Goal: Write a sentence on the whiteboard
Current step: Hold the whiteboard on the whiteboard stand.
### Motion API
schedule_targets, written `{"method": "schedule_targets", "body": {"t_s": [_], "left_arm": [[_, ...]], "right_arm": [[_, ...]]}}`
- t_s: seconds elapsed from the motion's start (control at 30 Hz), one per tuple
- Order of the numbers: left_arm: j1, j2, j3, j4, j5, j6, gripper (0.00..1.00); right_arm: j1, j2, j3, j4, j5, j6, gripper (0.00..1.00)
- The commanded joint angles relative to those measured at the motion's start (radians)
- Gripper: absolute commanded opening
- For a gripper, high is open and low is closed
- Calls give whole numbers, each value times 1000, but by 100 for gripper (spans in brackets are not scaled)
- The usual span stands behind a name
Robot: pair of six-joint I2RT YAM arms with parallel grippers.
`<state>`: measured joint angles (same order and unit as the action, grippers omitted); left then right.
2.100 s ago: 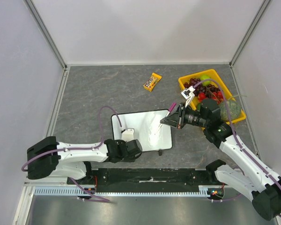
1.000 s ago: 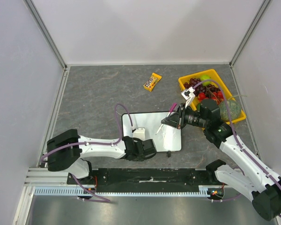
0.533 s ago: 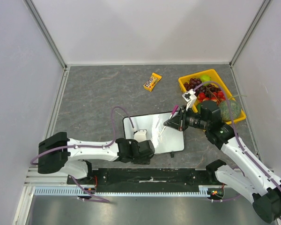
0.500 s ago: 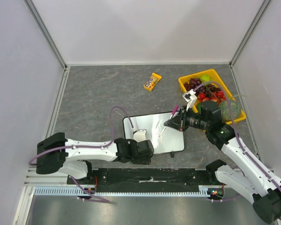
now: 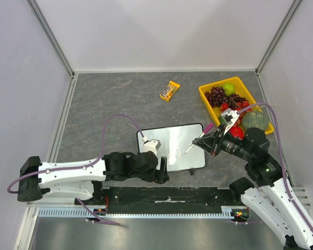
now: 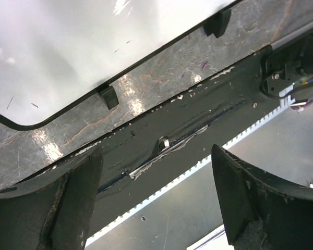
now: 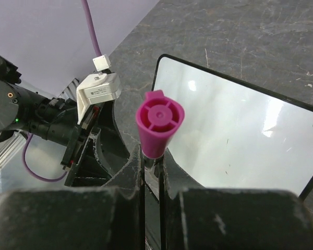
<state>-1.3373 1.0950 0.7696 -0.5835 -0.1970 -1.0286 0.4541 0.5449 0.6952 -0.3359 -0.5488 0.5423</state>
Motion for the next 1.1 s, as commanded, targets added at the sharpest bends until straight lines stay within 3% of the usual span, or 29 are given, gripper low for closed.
{"method": "schedule_targets", "body": {"t_s": [0.0, 0.13, 0.4, 0.63, 0.93, 1.07], "left_arm": [[16, -30, 33, 36, 37, 117, 89], [102, -18, 69, 77, 102, 206, 91], [412, -23, 163, 116, 344, 369, 92], [641, -127, 94, 223, 547, 398, 95], [698, -276, 22, 220, 580, 377, 95], [698, -401, -56, 218, 516, 407, 96]], "right_arm": [[-3, -34, -60, -34, 72, 31, 0], [-3, 1, -86, -28, 86, 22, 0], [-3, 115, -51, 21, 40, -44, 0], [-5, 243, -36, 158, -26, -39, 0], [-2, 421, -2, 328, -91, 25, 0], [0, 422, -22, 376, -88, 1, 0]]}}
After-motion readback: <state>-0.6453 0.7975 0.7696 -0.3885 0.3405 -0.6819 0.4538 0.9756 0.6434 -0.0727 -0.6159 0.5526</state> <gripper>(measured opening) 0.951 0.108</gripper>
